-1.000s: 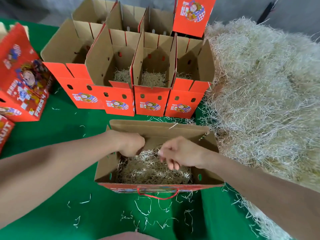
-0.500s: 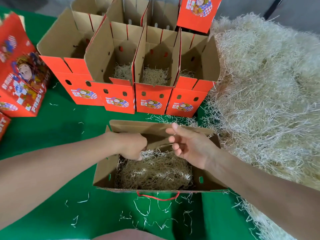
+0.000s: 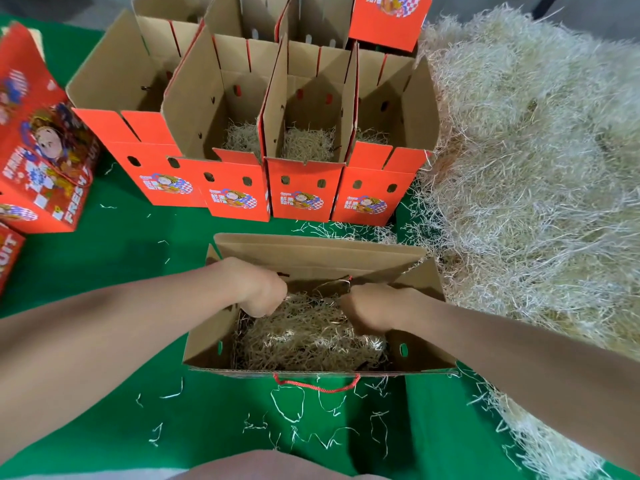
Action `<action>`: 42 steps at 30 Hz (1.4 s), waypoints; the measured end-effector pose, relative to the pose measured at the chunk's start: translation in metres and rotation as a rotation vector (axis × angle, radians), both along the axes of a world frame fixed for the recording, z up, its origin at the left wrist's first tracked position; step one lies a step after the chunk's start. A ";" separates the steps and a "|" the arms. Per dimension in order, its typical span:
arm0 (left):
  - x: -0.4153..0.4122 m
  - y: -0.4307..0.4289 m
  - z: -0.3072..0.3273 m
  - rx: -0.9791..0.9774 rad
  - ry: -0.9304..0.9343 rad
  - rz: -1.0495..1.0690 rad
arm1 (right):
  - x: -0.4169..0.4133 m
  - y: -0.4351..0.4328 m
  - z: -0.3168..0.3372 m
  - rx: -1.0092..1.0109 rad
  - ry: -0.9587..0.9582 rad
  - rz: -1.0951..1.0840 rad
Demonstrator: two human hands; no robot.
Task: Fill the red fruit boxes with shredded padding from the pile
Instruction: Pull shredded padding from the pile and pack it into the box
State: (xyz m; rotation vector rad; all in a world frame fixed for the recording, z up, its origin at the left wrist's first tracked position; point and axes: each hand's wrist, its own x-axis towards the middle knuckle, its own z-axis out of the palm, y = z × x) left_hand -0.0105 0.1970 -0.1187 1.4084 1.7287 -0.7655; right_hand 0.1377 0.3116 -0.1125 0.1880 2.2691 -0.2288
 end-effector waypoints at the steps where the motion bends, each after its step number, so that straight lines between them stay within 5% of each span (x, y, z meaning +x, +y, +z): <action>1: 0.003 0.001 -0.002 -0.047 -0.001 0.008 | -0.006 -0.001 -0.004 0.053 -0.035 0.053; 6: 0.017 0.008 -0.016 -0.235 0.034 -0.036 | -0.045 -0.017 -0.036 0.019 -0.149 0.319; 11: 0.028 0.007 -0.049 -0.332 -0.035 -0.159 | -0.051 -0.036 -0.075 -0.017 -0.259 0.170; 14: 0.025 -0.010 -0.065 -0.212 -0.054 -0.021 | -0.036 -0.035 -0.093 0.018 -0.303 -0.001; 18: 0.010 -0.016 -0.073 -0.110 0.045 -0.213 | -0.023 -0.024 -0.093 0.052 -0.374 0.058; 21: 0.013 -0.007 -0.077 -0.271 0.048 -0.339 | -0.037 -0.028 -0.087 -0.063 -0.320 0.193; 27: 0.022 0.014 -0.075 -0.017 0.119 -0.267 | -0.038 -0.034 -0.051 0.073 0.105 0.217; 35: 0.030 0.009 -0.076 0.144 0.096 -0.221 | -0.036 -0.005 -0.031 0.287 -0.266 0.232; 39: 0.038 0.015 -0.073 0.138 0.051 -0.264 | -0.038 0.002 -0.036 0.198 -0.210 0.250; 42: 0.041 0.016 -0.072 -0.064 -0.014 -0.355 | -0.032 -0.013 -0.042 0.125 -0.135 0.387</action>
